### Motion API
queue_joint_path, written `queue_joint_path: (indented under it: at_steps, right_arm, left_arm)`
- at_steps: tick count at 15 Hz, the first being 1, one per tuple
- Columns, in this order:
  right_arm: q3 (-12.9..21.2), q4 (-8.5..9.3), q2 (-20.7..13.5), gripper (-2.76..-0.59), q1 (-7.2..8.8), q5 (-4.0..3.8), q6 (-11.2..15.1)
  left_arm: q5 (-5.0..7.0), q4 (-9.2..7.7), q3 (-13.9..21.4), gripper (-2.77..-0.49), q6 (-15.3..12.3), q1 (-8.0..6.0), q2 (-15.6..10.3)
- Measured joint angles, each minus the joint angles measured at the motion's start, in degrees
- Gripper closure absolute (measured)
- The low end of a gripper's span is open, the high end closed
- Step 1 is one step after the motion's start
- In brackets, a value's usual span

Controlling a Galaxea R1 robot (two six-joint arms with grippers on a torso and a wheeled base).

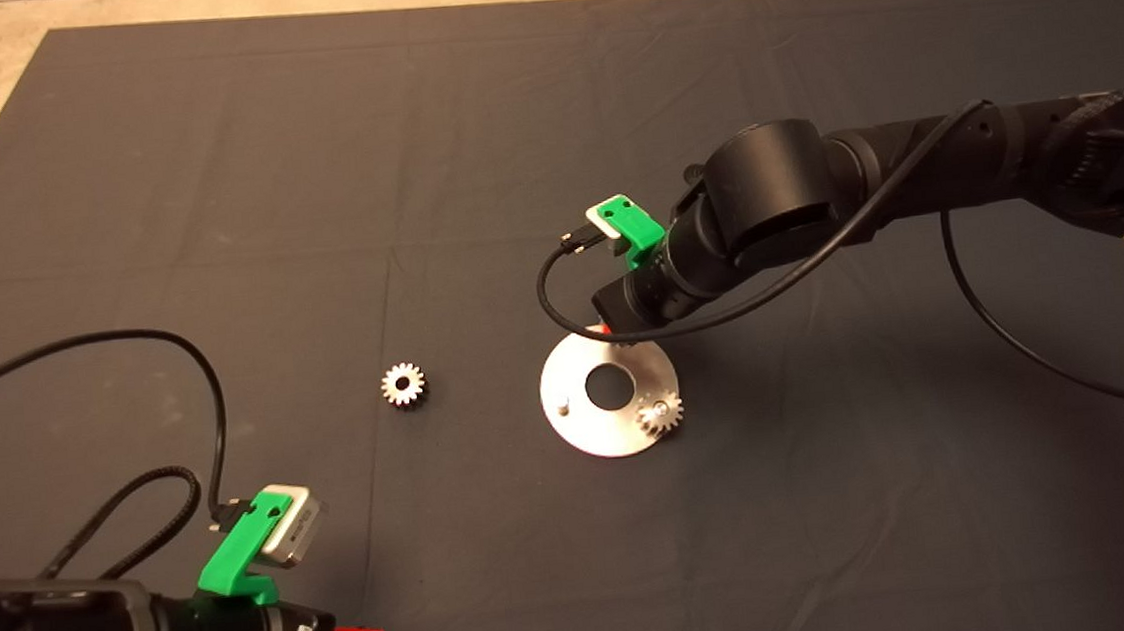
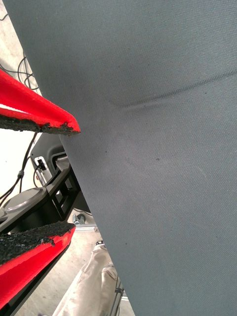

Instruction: Install three planetary gears onto the carrier pins

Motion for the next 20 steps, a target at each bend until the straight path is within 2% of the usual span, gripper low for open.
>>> queue_joint_path:
  at_steps: [5, 8, 9, 11, 12, 20]
  right_arm:
    - [-2.0, 0.30, 1.6, -0.94, -0.02, 0.18, -0.2]
    - [-2.2, 0.97, 1.6, -0.94, -0.02, -0.37, -0.2]
    - [-2.2, 1.24, 1.6, -0.94, -0.02, -0.99, -0.2]
    - [-2.2, 1.44, 1.6, -0.94, -0.02, -2.91, -0.2]
    - [-2.2, 1.46, 1.6, -0.94, -0.04, -3.34, -0.2]
    - [-2.2, 1.57, 1.9, -0.94, -0.13, -3.32, -0.2]
  left_arm:
    - [-0.15, 0.00, 0.0, -1.18, 0.0, 0.00, -0.1]
    - [-0.17, 0.02, 0.0, -1.18, 0.0, 0.00, -0.1]
    - [-0.17, 0.02, 0.0, -1.18, 0.0, 0.00, -0.1]
    - [-0.17, 0.01, 0.0, -1.18, 0.0, 0.00, -0.1]
    - [-0.19, 0.02, 0.0, -1.18, 0.0, 0.00, -0.1]
    - [-0.16, 0.02, 0.0, -1.18, 0.0, 0.00, -0.3]
